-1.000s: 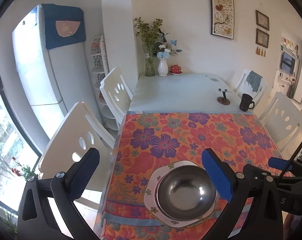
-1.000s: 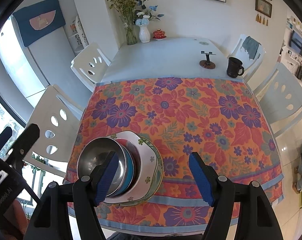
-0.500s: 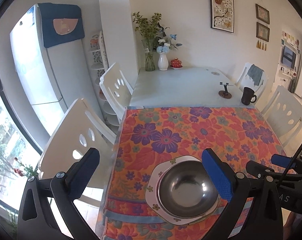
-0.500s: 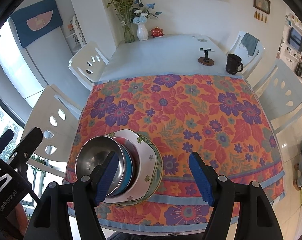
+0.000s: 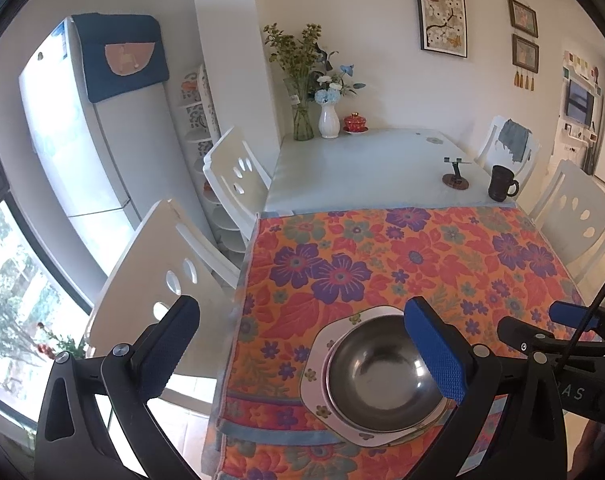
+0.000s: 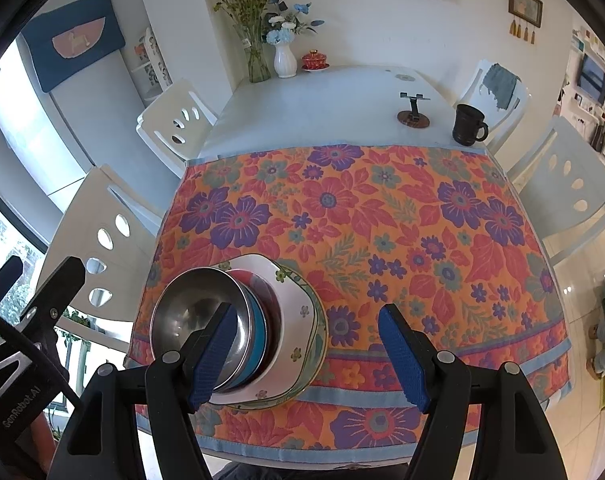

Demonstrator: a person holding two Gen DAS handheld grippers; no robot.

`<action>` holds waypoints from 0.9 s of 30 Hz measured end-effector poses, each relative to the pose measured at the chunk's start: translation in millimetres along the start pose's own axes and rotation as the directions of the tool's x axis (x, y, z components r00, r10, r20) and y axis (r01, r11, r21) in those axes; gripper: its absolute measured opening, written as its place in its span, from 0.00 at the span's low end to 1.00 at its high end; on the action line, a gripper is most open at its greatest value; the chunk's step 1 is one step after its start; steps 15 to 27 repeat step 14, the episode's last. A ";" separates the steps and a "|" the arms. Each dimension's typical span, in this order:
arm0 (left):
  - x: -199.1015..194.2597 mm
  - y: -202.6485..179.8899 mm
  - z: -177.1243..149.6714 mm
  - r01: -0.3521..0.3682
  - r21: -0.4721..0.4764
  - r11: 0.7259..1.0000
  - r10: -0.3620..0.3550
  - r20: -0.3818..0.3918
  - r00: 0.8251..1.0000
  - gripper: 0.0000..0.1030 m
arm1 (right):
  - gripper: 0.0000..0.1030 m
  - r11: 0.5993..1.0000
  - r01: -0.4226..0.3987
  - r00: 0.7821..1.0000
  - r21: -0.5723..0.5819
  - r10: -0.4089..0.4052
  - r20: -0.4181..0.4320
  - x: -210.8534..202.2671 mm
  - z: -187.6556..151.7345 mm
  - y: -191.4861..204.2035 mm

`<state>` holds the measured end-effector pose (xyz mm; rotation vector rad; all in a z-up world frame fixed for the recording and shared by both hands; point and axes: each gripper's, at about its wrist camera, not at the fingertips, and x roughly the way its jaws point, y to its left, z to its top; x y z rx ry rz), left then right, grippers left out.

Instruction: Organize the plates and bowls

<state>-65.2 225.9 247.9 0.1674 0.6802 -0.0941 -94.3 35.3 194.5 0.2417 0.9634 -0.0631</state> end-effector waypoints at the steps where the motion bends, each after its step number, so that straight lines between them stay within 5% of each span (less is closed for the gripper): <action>1: 0.0 0.2 -0.1 0.003 0.000 1.000 -0.003 -0.002 1.000 1.00 | 0.69 1.000 -0.003 1.000 0.002 0.003 0.003 -0.5 -0.9 0.0; 27: 10.8 3.2 -2.3 0.012 -0.036 0.999 -0.013 -0.025 1.000 0.99 | 0.69 1.000 0.007 1.000 0.006 -0.007 0.008 -2.3 -1.2 -6.0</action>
